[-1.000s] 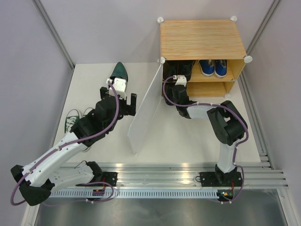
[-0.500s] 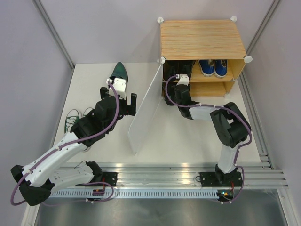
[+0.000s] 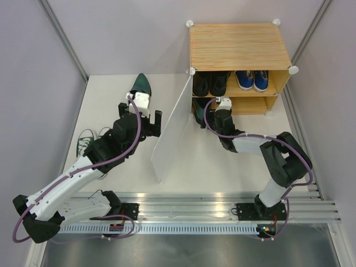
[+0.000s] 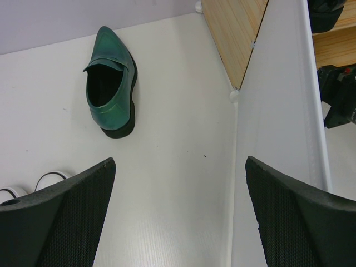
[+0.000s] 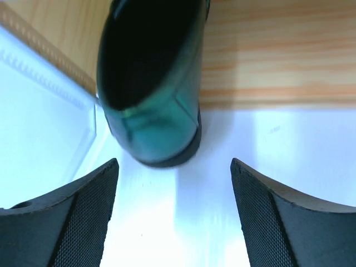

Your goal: Place and organize the shoes in the shoe cabinet

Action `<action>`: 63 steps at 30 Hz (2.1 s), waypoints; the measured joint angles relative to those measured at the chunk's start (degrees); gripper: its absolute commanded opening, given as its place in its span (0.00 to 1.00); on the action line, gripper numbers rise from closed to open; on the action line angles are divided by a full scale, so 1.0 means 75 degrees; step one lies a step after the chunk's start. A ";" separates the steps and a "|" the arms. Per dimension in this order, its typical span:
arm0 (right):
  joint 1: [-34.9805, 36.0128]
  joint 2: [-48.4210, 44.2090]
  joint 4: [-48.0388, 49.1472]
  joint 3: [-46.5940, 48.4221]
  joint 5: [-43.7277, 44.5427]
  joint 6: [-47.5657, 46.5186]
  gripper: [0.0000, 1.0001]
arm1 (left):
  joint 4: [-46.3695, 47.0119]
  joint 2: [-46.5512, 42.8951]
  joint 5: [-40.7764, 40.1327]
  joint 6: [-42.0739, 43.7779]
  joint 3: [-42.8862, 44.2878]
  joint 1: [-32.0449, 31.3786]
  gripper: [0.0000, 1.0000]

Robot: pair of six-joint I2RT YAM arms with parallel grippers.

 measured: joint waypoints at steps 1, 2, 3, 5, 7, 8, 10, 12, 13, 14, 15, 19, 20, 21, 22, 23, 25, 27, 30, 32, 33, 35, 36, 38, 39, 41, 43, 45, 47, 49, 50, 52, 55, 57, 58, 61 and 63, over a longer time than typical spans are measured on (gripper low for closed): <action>0.0006 -0.0108 0.0047 -0.0175 -0.0029 0.0052 0.77 | 0.0000 0.0000 0.0000 0.0000 0.0000 -0.0003 1.00; 0.0012 -0.0187 0.0067 -0.0306 -0.0055 0.0087 0.74 | 0.0003 0.0000 0.0000 0.0000 0.0000 -0.0006 1.00; 0.0015 -0.0271 0.0087 -0.0446 -0.0108 0.0143 0.71 | 0.0000 0.0000 0.0000 0.0000 0.0000 -0.0006 1.00; 0.0015 -0.0344 0.0195 -0.0659 -0.0184 0.0242 0.62 | 0.0003 0.0000 0.0000 0.0000 0.0000 -0.0009 1.00; 0.0015 -0.0341 0.0262 -0.0758 -0.0274 0.0326 0.53 | 0.0000 0.0000 0.0000 0.0000 0.0000 -0.0009 1.00; 0.0015 -0.0312 0.0289 -0.0772 -0.0321 0.0329 0.50 | 0.0000 0.0000 0.0000 0.0000 0.0000 -0.0009 1.00; 0.0015 -0.0187 0.0420 -0.0764 -0.0396 0.0379 0.43 | 0.0003 0.0000 0.0000 0.0000 0.0000 -0.0009 1.00; 0.0015 0.0041 0.0481 -0.0699 -0.0460 0.0382 0.41 | 0.0000 0.0000 0.0000 0.0000 0.0000 -0.0009 1.00; 0.0015 0.0189 0.0475 -0.0624 -0.0472 0.0379 0.41 | 0.0000 0.0000 -0.0003 0.0000 0.0000 -0.0009 1.00; 0.0015 0.0364 0.0463 -0.0504 -0.0478 0.0370 0.41 | 0.0000 0.0000 0.0000 0.0000 0.0000 -0.0009 1.00; 0.0015 0.0539 0.0458 -0.0361 -0.0478 0.0361 0.40 | 0.0003 0.0000 -0.0003 0.0000 0.0000 -0.0009 1.00; 0.0015 0.1005 0.0344 0.0210 -0.0469 0.0254 0.35 | 0.0003 0.0000 -0.0006 0.0006 0.0000 -0.0009 1.00; 0.0023 0.1093 0.0323 0.0332 -0.0455 0.0236 0.34 | 0.0000 0.0000 -0.0006 0.0009 0.0000 -0.0009 1.00; 0.0035 0.1169 0.0294 0.0458 -0.0449 0.0213 0.34 | 0.0003 0.0000 -0.0006 0.0020 0.0000 -0.0009 1.00; 0.0044 0.1230 0.0286 0.0551 -0.0446 0.0189 0.33 | 0.0003 0.0000 -0.0006 0.0044 0.0000 -0.0009 1.00; 0.0044 0.1306 0.0239 0.0685 -0.0443 0.0163 0.33 | 0.0003 0.0000 -0.0006 0.0052 0.0000 -0.0009 1.00; 0.0041 0.1469 0.0210 0.0935 -0.0428 0.0131 0.32 | 0.0003 0.0000 -0.0009 0.0058 0.0000 -0.0009 1.00; 0.0032 0.1635 0.0128 0.1198 -0.0356 0.0093 0.32 | 0.0003 0.0000 -0.0006 0.0064 0.0000 -0.0009 1.00; 0.0015 0.1833 0.0035 0.1483 -0.0318 0.0044 0.32 | 0.0003 0.0000 -0.0006 0.0073 0.0000 -0.0009 1.00; 0.0012 0.1912 0.0006 0.1597 -0.0283 0.0032 0.32 | 0.0003 0.0000 -0.0006 0.0076 0.0000 -0.0009 1.00; 0.0012 0.1929 -0.0012 0.1632 -0.0268 0.0017 0.32 | 0.0003 0.0000 -0.0006 0.0079 0.0000 -0.0009 1.00; 0.0015 0.1944 -0.0047 0.1664 -0.0236 -0.0012 0.32 | 0.0003 0.0000 -0.0006 0.0079 0.0000 -0.0009 1.00; 0.0015 0.1958 -0.0064 0.1682 -0.0216 -0.0023 0.32 | 0.0003 0.0000 -0.0006 0.0079 0.0000 -0.0009 1.00; 0.0012 0.2008 -0.0064 0.1740 -0.0166 -0.0055 0.32 | 0.0003 0.0000 -0.0006 0.0079 0.0000 -0.0009 1.00; 0.0012 0.2031 -0.0067 0.1772 -0.0146 -0.0079 0.32 | 0.0003 0.0000 -0.0006 0.0082 0.0000 -0.0009 1.00; 0.0006 0.2057 -0.0085 0.1821 -0.0122 -0.0119 0.32 | 0.0003 0.0000 -0.0006 0.0082 0.0000 -0.0009 1.00; -0.0003 0.2092 -0.0079 0.1880 -0.0111 -0.0163 0.32 | 0.0003 0.0000 -0.0006 0.0082 0.0000 -0.0009 1.00; -0.0017 0.2133 -0.0076 0.1932 -0.0096 -0.0210 0.32 | 0.0003 0.0000 -0.0006 0.0082 0.0000 -0.0009 1.00; -0.0029 0.2154 -0.0079 0.1950 -0.0099 -0.0248 0.34 | 0.0003 0.0000 -0.0006 0.0082 0.0000 -0.0009 1.00; -0.0038 0.2154 -0.0076 0.1950 -0.0099 -0.0297 0.34 | 0.0003 0.0000 -0.0006 0.0082 0.0000 -0.0009 1.00; -0.0038 0.2154 -0.0076 0.1950 -0.0099 -0.0312 0.34 | 0.0003 0.0000 -0.0006 0.0082 0.0000 -0.0009 1.00; -0.0038 0.2154 -0.0076 0.1950 -0.0105 -0.0358 0.34 | 0.0003 0.0000 -0.0006 0.0082 0.0000 -0.0009 1.00; -0.0038 0.2154 -0.0073 0.1950 -0.0128 -0.0417 0.35 | 0.0003 0.0000 -0.0012 0.0082 0.0000 -0.0009 1.00; -0.0038 0.2154 -0.0070 0.1950 -0.0140 -0.0440 0.37 | 0.0017 0.0000 -0.0023 0.0082 -0.0015 -0.0009 1.00; -0.0041 0.2154 -0.0070 0.1947 -0.0152 -0.0440 0.41 | 0.0041 0.0003 -0.0029 0.0082 -0.0026 -0.0009 1.00; -0.0047 0.2095 0.0009 0.1877 -0.0219 -0.0472 0.45 | 0.0114 0.0032 -0.0055 0.0082 -0.0073 -0.0009 1.00; -0.0058 0.1929 0.0020 0.1714 -0.0300 -0.0475 0.47 | 0.0125 0.0082 -0.0093 0.0082 -0.0093 -0.0006 1.00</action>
